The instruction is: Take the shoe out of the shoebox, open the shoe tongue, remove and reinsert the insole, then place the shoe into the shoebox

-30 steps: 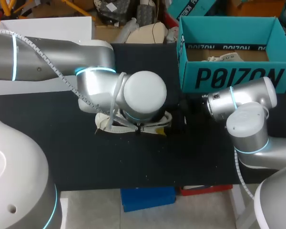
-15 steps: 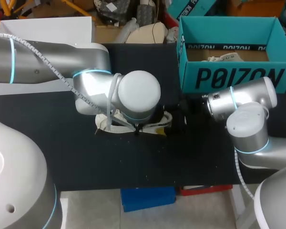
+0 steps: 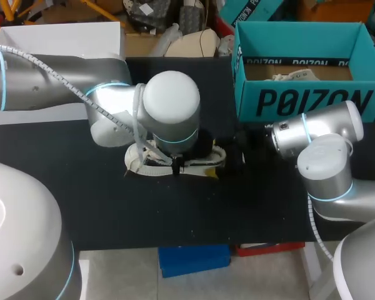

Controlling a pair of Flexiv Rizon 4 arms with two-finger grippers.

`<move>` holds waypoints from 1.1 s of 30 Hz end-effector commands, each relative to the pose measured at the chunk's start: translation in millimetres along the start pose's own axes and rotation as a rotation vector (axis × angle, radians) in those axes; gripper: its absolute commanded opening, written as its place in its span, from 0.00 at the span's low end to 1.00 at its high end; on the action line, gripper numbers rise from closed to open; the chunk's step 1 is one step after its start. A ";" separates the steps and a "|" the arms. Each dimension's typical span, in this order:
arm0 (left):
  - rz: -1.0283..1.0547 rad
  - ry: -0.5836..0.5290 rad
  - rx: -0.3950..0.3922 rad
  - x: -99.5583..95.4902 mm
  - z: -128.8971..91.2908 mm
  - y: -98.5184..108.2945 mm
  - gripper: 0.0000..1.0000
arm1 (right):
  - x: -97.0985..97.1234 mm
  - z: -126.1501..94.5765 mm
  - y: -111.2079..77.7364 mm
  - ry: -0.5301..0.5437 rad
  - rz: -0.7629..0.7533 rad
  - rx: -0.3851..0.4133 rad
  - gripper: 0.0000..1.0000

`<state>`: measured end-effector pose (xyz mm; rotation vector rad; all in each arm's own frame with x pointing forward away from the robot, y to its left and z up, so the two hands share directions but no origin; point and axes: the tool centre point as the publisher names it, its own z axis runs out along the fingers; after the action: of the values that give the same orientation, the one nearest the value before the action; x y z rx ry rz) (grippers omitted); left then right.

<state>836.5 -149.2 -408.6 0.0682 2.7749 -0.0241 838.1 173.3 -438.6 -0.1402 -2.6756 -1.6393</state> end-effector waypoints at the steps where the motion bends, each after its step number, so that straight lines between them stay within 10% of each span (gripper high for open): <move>1: -0.003 0.004 0.034 2.6 -20.7 13.4 0.00 | -0.8 0.9 -3.0 -0.001 0.002 0.001 0.00; 20: 0.002 0.047 0.159 4.1 -19.5 -7.5 0.00 | -0.8 0.9 -3.0 -0.001 0.002 0.001 0.00; 27: 0.039 0.072 0.254 -1.7 -20.7 -8.7 0.27 | -0.8 0.9 -3.0 -0.001 0.002 0.001 0.00; 33: 0.078 0.075 0.290 -5.9 -20.4 -16.2 0.30 | -0.8 0.9 -3.0 -0.001 0.002 0.001 0.00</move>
<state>832.0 -166.9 -384.7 0.2368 2.8212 -0.3683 838.0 173.4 -438.7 -0.1404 -2.6754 -1.6393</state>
